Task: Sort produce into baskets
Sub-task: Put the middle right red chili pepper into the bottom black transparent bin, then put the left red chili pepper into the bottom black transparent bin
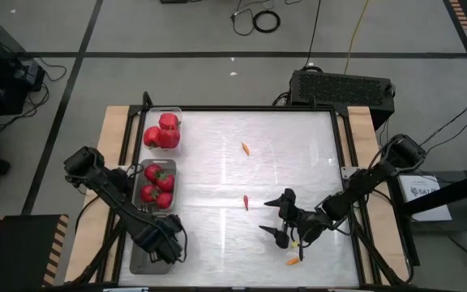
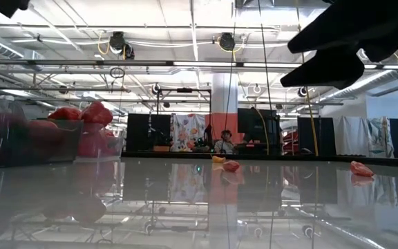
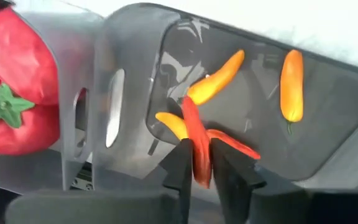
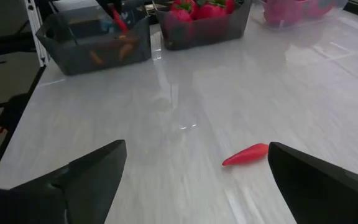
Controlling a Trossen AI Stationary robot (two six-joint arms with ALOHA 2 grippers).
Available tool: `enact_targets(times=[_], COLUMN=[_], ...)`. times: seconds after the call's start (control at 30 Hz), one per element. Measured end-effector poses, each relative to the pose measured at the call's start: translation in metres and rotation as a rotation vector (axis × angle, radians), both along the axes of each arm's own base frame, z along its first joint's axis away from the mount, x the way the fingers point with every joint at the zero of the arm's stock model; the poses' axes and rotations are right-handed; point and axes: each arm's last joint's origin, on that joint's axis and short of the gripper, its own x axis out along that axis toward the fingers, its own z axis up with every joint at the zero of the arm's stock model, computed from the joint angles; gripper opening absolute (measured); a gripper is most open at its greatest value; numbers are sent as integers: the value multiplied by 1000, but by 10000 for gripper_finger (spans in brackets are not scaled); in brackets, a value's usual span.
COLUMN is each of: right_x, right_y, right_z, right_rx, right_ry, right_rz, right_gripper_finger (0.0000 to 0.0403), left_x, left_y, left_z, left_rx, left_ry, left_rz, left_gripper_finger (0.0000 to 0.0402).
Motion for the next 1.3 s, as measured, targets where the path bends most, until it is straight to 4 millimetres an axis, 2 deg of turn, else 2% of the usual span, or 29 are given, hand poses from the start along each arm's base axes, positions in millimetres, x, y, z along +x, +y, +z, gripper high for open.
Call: enact_targets(times=[0.27, 0.43, 0.6, 0.73, 0.87, 1.0, 1.2, 1.3], right_x=[0, 0, 0, 0, 0, -1, -7, -13], right_y=[0, 0, 0, 0, 1, 3, 9, 13], right_z=[0, 0, 0, 0, -1, -1, -5, -8], right_rx=[-2, -6, -7, -6, 10, 33, 80, 90], right_ry=[1, 3, 3, 4, 17, 34, 76, 106], right_rz=[1, 3, 3, 4, 40, 76, 110, 117], right_gripper_finger=[384, 384, 384, 384, 384, 384, 384, 384], left_x=[6, 15, 33, 49, 74, 110, 168, 192], left_y=[5, 10, 12, 14, 18, 26, 56, 76], left_z=[0, 4, 28, 54, 63, 48, 3, -18], left_rx=[-24, -86, -157, -147, 11, 118, 203, 170], left_ry=[7, 1, -75, -245, -534, -692, -702, -726], left_rz=[-31, -51, -63, -135, -349, -560, -836, -928], left_gripper_finger=[161, 175, 176, 176, 176, 176, 176, 176])
